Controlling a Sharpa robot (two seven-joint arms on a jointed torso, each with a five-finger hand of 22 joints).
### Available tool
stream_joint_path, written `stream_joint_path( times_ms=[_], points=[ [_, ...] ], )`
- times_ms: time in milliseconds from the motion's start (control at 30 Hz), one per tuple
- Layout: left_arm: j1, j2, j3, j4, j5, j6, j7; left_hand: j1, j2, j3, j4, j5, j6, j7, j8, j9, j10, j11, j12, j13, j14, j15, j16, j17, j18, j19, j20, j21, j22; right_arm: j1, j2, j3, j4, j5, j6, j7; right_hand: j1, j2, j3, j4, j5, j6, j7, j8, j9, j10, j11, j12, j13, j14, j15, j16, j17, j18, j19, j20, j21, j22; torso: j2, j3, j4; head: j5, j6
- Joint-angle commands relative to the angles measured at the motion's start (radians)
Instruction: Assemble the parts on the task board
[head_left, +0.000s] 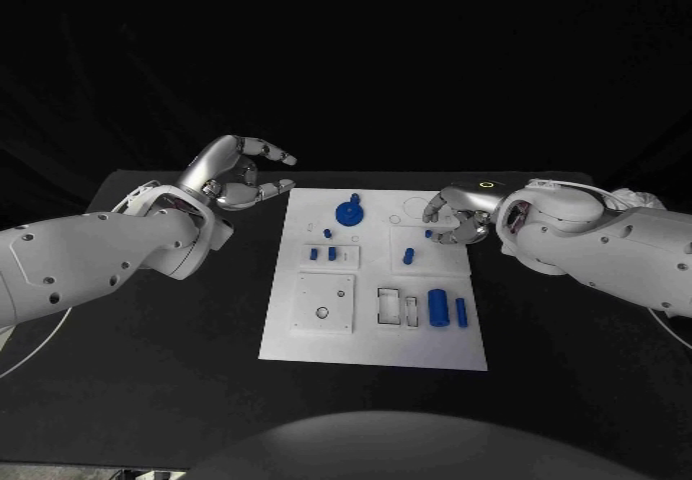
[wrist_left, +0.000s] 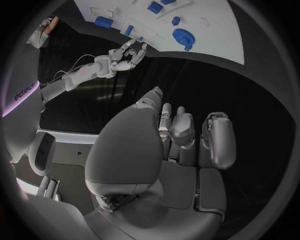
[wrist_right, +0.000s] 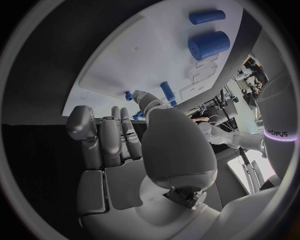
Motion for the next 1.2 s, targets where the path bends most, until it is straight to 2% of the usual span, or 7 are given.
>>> stream_joint_path(
  times_ms=[33,167,267,400,533,967,1200],
  points=[
    [0.0,-0.003,0.0,0.009,0.113,0.035,0.068,0.011,0.0,0.006,0.002,0.005,0.001,0.008,-0.005,-0.002,0.005,-0.002,0.006,-0.002,-0.002,-0.001,0.001,-0.004,0.007,0.027,-0.002,0.002,0.202,-0.002,0.004,0.0,-0.004,-0.034,0.052,-0.014,-0.002,0.008,-0.003,-0.002,0.016,0.012,-0.002,0.01,0.008,0.012,0.0,0.012,0.002,-0.007,-0.001,0.005,-0.003,0.005,0.006,-0.002,0.005,0.111,-0.001,0.0,0.0019,-0.004,0.0],
    [0.0,-0.007,0.0,0.016,0.199,0.058,0.072,0.018,-0.002,0.006,0.002,0.0,0.007,0.007,-0.007,-0.003,0.008,-0.005,0.013,-0.004,-0.006,-0.002,-0.002,-0.011,0.007,0.026,-0.002,0.0,0.202,-0.004,0.008,0.0,-0.006,-0.03,0.061,-0.018,0.003,0.009,0.003,-0.013,0.071,0.027,-0.012,0.03,0.036,0.014,-0.002,0.024,0.006,-0.016,-0.003,0.002,-0.017,0.006,0.0,-0.003,-0.006,0.114,0.0,-0.0011,0.0,-0.001,0.0],
    [0.0,-0.008,-0.001,0.017,0.28,0.083,0.078,0.02,-0.007,0.001,0.002,-0.003,0.01,0.005,-0.011,-0.005,0.01,0.002,0.019,-0.006,-0.007,0.0,-0.002,-0.012,0.008,0.025,-0.001,-0.003,0.201,-0.005,0.011,0.0,-0.008,-0.028,0.063,-0.022,0.009,0.01,0.012,-0.025,0.121,0.022,-0.014,0.042,0.063,0.009,-0.002,0.031,0.01,-0.025,-0.003,-0.001,-0.027,0.008,-0.007,-0.004,-0.017,0.115,-0.001,-0.0014,-0.0002,-0.002,0.0],
    [0.0,-0.011,-0.001,0.016,0.361,0.118,0.085,0.026,-0.008,-0.024,0.001,0.048,0.01,0.001,-0.022,-0.011,0.004,0.009,0.031,-0.013,-0.009,0.006,-0.001,-0.013,0.007,0.024,0.003,-0.003,0.201,-0.008,0.019,0.0,-0.014,-0.026,0.057,-0.028,0.014,0.012,0.03,-0.037,0.166,0.005,-0.01,0.044,0.086,-0.002,0.001,0.035,0.013,-0.028,-0.002,0.002,-0.031,0.008,-0.009,-0.004,-0.022,0.118,-0.001,-0.0014,-0.0005,-0.002,0.0],
    [0.0,-0.011,-0.002,0.017,0.387,0.135,0.079,0.032,-0.004,-0.028,0.001,0.055,0.01,0.001,-0.025,-0.013,0.004,0.01,0.034,-0.015,-0.01,0.007,-0.001,-0.015,0.008,0.024,0.004,-0.004,0.201,-0.011,0.021,0.0,-0.019,-0.023,0.054,-0.03,0.015,0.014,0.036,-0.039,0.172,-0.001,-0.008,0.043,0.089,-0.003,0.001,0.036,0.013,-0.028,-0.002,0.003,-0.031,0.008,-0.008,-0.004,-0.02,0.119,-0.003,-0.001,0.0036,-0.002,0.0],
    [0.0,-0.009,-0.003,0.018,0.378,0.13,0.029,0.061,0.007,-0.035,-0.002,0.058,0.022,0.013,-0.028,-0.015,0.01,0.014,0.048,-0.021,-0.013,0.01,-0.002,-0.02,0.008,0.022,0.007,-0.007,0.2,-0.021,0.031,0.0,-0.03,-0.013,0.032,-0.019,0.016,0.026,0.056,-0.043,0.165,0.003,-0.003,0.05,0.104,0.02,0.002,0.051,0.017,-0.024,-0.001,0.011,-0.029,0.006,0.0,-0.003,-0.01,0.123,-0.002,-0.002,-0.0003,0.006,0.0],
    [0.0,-0.004,-0.003,0.016,0.364,0.134,0.014,0.071,0.013,-0.035,-0.001,0.06,0.029,0.022,-0.028,-0.015,0.013,0.013,0.054,-0.023,-0.015,0.01,-0.004,-0.023,0.009,0.021,0.008,-0.009,0.199,-0.025,0.037,0.0,-0.037,-0.006,0.018,-0.009,0.036,0.038,0.082,-0.06,0.164,0.019,0.001,0.064,0.122,0.053,0.0,0.064,0.016,-0.022,-0.003,0.016,-0.031,0.004,0.008,-0.005,0.002,0.127,-0.003,-0.0024,0.0018,0.006,0.0]
  ],
)
